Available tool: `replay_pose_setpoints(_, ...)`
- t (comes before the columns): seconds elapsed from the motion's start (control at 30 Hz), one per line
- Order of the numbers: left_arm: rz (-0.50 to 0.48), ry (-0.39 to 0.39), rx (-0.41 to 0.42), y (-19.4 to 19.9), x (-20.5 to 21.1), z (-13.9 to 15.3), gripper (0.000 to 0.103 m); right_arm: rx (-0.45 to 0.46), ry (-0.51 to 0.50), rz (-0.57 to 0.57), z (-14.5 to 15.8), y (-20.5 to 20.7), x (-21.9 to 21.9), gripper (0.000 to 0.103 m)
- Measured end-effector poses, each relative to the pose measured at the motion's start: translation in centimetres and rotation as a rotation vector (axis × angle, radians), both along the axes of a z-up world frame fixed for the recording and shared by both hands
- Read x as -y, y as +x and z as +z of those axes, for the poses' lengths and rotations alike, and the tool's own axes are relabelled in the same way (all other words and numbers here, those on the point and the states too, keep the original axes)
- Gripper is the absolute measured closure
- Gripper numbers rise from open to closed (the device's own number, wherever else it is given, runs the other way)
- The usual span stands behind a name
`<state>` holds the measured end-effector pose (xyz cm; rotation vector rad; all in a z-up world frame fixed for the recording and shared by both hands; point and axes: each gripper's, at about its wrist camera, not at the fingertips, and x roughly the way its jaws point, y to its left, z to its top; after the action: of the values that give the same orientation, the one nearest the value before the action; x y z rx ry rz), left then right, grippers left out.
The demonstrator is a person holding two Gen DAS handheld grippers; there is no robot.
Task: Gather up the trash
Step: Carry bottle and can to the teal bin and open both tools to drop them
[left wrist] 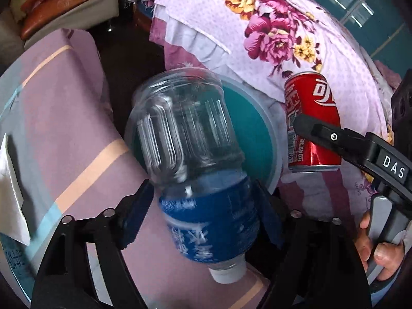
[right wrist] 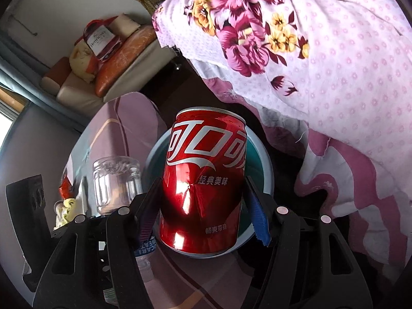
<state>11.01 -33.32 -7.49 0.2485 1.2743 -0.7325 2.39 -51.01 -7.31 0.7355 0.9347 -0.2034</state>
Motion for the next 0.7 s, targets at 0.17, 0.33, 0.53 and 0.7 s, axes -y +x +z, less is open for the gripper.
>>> replay_pose_setpoints(0.17,0.021,-0.012,-0.004,0.4,-0.5,0.3,0.020,-0.014,0.001,0.000,-0.6,0.3,-0.1,0.043)
replay_pose_setpoints(0.33,0.059,-0.035,0.025,0.7,-1.7,1.3,0.012,-0.025,-0.002,0.006,-0.7,0.5,-0.5,0.043)
replay_pose_setpoints(0.53,0.107,-0.072,0.022,0.7,-4.2,2.2,0.012,-0.042,-0.009,0.034,-0.7,1.0,-1.6,0.043)
replay_pose_setpoints(0.7,0.165,-0.094,0.004,0.6,-7.3,2.6,0.011,-0.067,-0.009,0.056,-1.0,1.6,-2.7,0.043)
